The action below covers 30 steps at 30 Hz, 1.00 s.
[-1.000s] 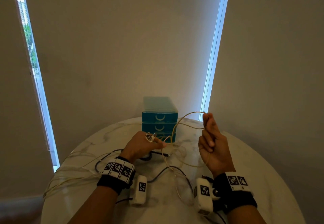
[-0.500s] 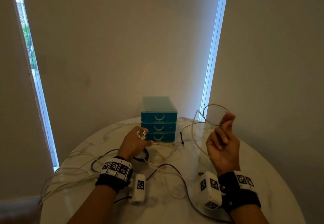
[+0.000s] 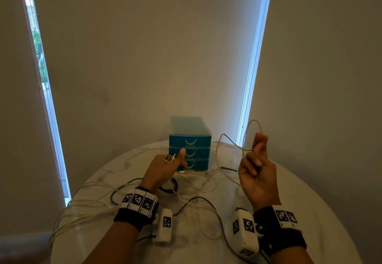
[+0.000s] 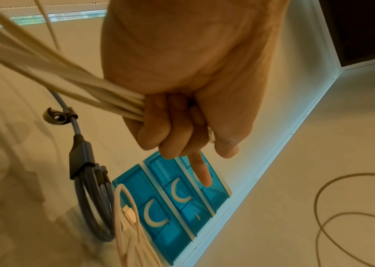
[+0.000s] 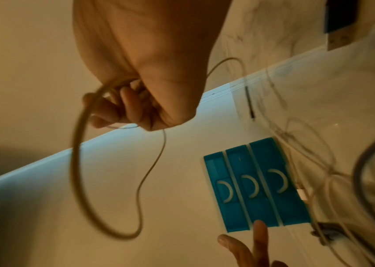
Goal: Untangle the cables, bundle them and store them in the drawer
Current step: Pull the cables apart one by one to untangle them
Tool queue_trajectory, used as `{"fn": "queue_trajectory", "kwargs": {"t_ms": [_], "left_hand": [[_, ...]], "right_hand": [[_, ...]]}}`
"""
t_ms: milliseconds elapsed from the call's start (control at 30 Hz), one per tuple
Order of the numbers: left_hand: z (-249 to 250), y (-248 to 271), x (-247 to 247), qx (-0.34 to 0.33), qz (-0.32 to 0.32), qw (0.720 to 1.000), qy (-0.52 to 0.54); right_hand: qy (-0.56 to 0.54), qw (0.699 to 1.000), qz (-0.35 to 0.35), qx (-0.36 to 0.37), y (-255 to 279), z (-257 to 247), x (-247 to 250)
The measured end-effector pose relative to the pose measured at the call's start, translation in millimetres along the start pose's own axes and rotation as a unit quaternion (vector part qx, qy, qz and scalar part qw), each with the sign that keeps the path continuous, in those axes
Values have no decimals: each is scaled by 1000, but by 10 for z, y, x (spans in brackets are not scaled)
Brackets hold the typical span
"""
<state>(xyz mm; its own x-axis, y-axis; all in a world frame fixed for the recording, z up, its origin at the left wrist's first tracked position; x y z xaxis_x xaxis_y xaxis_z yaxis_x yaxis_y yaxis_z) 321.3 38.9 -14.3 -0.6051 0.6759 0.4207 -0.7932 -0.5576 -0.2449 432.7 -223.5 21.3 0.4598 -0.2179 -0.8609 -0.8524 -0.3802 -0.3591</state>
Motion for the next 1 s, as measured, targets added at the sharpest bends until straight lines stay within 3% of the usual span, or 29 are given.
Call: {"fn": "queue_trajectory", "kwargs": {"t_ms": [167, 300, 367, 433, 467, 500, 533, 567, 600, 633, 733, 833, 900, 1000], "left_hand": [[42, -15, 243, -7, 95, 993, 62], [107, 74, 568, -22, 227, 958, 172], [161, 167, 719, -43, 296, 928, 223], [216, 266, 840, -69, 357, 891, 270], [240, 316, 898, -87, 383, 872, 291], [263, 366, 961, -107, 407, 856, 302], [295, 414, 1019, -125, 425, 844, 303], [333, 456, 1065, -143, 436, 837, 298], [382, 492, 1093, -160, 441, 834, 291], [422, 515, 1100, -171, 441, 834, 285], [466, 513, 1072, -162, 426, 838, 301], [414, 422, 1017, -133, 389, 856, 313], [391, 345, 968, -118, 357, 879, 293], [370, 251, 866, -93, 301, 912, 264]], "right_hand": [[95, 982, 150, 70, -234, -294, 75], [192, 947, 206, 154, -711, -316, -413], [258, 928, 166, 213, -1033, -108, -986], [386, 900, 6, 203, -1276, 379, -1702], [470, 863, -121, 138, -1320, 780, -2008], [557, 789, -257, 46, -1250, 1254, -2194], [635, 681, -362, -46, -1092, 1688, -2192], [692, 580, -416, -109, -952, 1979, -2052], [721, 527, -431, -130, -860, 2119, -1895], [724, 534, -420, -118, -819, 2144, -1780], [643, 684, -340, -51, -788, 1873, -1489], [537, 806, -237, -76, -748, 1564, -1157], [490, 844, -193, -105, -656, 1487, -960], [468, 858, -175, -115, -431, 1505, -769]]}}
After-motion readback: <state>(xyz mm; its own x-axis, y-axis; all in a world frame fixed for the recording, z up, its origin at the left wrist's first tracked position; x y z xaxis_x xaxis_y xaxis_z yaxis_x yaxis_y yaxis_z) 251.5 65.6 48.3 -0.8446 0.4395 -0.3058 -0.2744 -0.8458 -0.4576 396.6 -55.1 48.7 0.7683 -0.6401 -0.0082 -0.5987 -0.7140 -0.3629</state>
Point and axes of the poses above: each hand's wrist, its own y-axis away from the middle knuckle, its own x-axis out of the back of the hand, z = x × y, the point moved 8 cm from there along -y, towards the middle knuckle, and after that the axes turned 1 degree about -x, right-handed, at the moved point
